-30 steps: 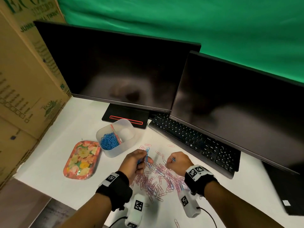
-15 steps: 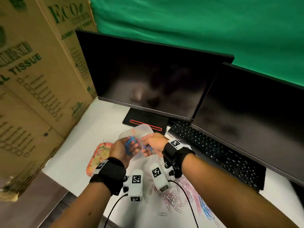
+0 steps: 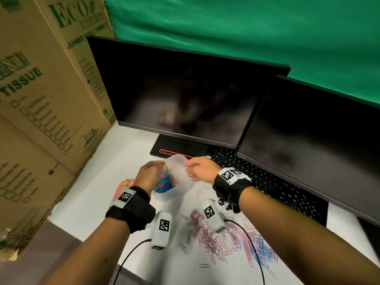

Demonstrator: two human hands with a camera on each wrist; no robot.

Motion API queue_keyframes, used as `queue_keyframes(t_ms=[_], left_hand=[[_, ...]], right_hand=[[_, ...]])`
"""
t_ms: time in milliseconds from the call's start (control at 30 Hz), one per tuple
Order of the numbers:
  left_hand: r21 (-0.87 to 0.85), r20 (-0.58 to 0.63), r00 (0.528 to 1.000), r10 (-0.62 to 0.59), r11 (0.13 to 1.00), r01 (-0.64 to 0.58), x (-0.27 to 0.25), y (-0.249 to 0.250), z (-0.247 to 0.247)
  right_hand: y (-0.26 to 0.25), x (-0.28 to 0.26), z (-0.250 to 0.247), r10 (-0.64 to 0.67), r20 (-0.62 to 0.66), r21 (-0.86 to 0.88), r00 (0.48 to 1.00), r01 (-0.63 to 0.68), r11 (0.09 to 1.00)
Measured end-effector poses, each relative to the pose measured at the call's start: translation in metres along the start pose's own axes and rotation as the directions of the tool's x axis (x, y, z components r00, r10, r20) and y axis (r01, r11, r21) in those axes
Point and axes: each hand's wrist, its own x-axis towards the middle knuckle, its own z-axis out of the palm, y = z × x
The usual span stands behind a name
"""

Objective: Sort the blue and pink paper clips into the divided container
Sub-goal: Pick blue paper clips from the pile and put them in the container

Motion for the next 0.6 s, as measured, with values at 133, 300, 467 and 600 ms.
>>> queue_keyframes(t_ms=[133,300,467,600], left_hand=[[0.359,0.274,0.934,0.230,0.876,-0.322,-0.012,-0.031,0.028],[0.653,0.632,0.764,0.129,0.442,-0.615,-0.037,-0.075,0.064],[0.600,0.800,0.599,-0.034,0.056,-0.798,-0.056,-0.120,0.082],[0.586,0.808,0.587,-0.050,-0.037,-0.810,-0.059,-0.138,0.085]], right_hand=[[0.068,-0.039,-0.050,0.001,-0.142,-0.247,0.990,-0.036,0.968],[0.150,-0.106,-0.087,0.024,-0.274,-0.560,0.961,-0.180,0.809],[0.210,-0.151,-0.077,0.069,-0.199,-0.639,0.978,-0.182,0.747],[0.238,-0.169,-0.065,0.019,-0.253,-0.605,0.967,-0.174,0.777]])
